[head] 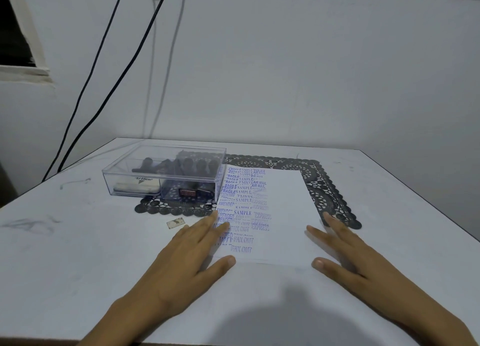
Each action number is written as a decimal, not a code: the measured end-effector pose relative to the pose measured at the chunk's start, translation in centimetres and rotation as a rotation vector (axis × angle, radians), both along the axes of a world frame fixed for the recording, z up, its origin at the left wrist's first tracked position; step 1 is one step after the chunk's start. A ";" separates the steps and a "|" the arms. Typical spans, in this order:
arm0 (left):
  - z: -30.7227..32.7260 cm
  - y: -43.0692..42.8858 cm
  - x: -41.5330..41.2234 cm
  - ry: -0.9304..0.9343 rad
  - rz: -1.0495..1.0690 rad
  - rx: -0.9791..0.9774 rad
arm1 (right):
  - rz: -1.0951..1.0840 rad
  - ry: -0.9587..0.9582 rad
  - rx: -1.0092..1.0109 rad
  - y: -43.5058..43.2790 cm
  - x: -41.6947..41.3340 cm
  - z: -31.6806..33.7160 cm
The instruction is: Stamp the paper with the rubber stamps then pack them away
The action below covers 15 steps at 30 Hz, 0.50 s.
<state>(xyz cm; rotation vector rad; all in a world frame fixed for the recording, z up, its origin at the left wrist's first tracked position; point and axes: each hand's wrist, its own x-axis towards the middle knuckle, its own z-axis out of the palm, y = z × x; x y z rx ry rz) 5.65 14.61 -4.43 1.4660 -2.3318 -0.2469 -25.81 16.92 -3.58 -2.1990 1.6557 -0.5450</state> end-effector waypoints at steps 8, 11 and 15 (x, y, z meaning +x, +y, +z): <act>-0.7 -0.7 -1.5 -0.060 -0.037 0.054 | 0.024 0.169 0.058 -0.7 1.2 -0.6; -0.4 -0.4 -1.8 -0.058 -0.013 0.046 | 0.021 0.170 0.057 -0.9 1.2 -0.7; -0.7 -0.5 -1.9 -0.064 -0.007 0.042 | 0.018 0.182 0.054 -1.3 1.1 -0.9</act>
